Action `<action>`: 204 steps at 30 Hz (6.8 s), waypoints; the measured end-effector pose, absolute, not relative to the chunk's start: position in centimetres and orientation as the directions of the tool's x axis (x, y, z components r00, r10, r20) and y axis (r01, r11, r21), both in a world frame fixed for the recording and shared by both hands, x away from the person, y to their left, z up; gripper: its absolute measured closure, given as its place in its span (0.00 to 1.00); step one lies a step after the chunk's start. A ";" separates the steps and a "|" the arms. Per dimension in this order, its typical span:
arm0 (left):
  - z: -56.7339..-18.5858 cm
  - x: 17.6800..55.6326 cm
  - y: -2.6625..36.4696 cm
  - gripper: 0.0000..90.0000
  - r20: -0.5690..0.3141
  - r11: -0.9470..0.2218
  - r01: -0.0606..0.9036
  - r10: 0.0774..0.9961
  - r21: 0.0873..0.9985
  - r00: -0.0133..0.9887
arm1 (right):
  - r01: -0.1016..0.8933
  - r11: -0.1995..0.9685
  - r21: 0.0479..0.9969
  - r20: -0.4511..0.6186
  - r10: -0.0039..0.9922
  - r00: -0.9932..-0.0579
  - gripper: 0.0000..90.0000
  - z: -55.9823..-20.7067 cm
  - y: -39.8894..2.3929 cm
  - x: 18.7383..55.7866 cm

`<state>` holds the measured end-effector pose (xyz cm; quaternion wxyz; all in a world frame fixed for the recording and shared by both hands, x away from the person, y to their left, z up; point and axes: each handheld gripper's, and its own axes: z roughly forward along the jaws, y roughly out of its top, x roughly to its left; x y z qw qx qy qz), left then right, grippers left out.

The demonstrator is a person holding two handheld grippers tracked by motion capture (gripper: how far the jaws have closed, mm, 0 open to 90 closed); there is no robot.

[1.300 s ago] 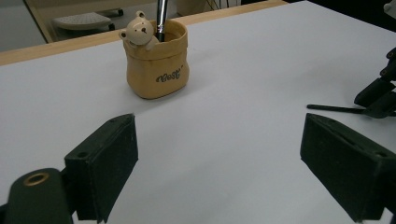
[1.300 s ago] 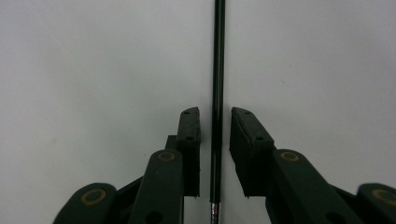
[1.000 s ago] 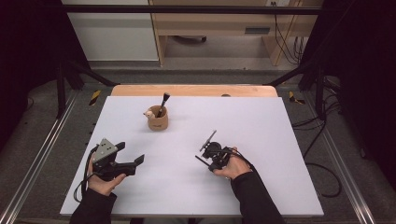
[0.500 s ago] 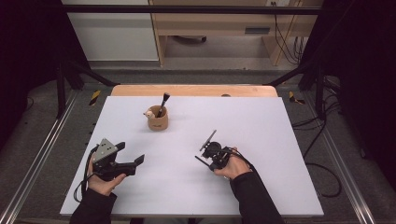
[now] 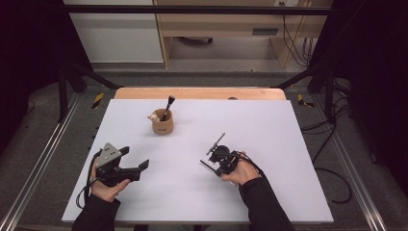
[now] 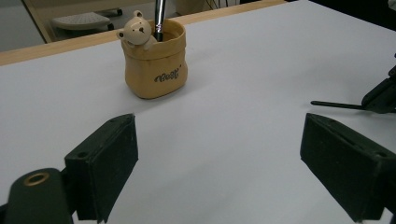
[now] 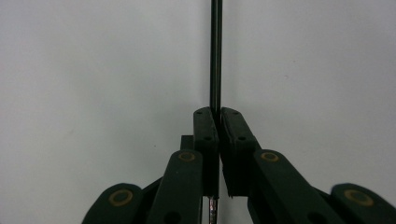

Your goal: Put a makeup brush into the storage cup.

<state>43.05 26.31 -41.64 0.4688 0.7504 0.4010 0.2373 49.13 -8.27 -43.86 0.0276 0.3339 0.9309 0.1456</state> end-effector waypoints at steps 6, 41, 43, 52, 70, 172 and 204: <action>-41.6 43.0 26.2 0.12 -0.014 -0.246 0.374 0.820 0.894 0.572 | 0.595 0.736 0.322 0.050 0.615 -0.787 0.95 -43.2 -8.8 49.1; -40.0 42.1 22.9 0.12 0.090 -0.391 0.300 0.725 0.870 0.683 | 0.488 0.723 0.489 0.096 0.511 -0.854 0.95 -37.6 -10.1 47.3; -39.9 42.1 22.5 0.11 0.111 -0.416 0.289 0.711 0.862 0.694 | 0.481 0.725 0.492 0.103 0.500 -0.860 0.95 -37.4 -10.2 47.2; -39.0 41.8 20.8 0.12 0.173 -0.493 0.243 0.656 0.835 0.735 | 0.465 0.733 0.497 0.113 0.476 -0.872 0.95 -37.0 -10.2 47.0; -37.5 41.6 17.2 0.13 0.321 -0.667 0.137 0.516 0.732 0.794 | 0.436 0.755 0.489 0.118 0.438 -0.891 0.95 -36.9 -9.6 46.8; -41.2 40.1 8.8 0.65 0.714 -0.919 -0.286 -0.007 0.272 0.700 | 0.396 0.818 0.416 0.175 0.356 -0.918 0.95 -38.0 -6.4 46.5; -42.2 39.5 8.4 0.94 0.711 -0.916 -0.382 -0.187 0.123 0.677 | 0.368 0.835 0.409 0.180 0.321 -0.930 0.95 -38.1 -6.0 46.3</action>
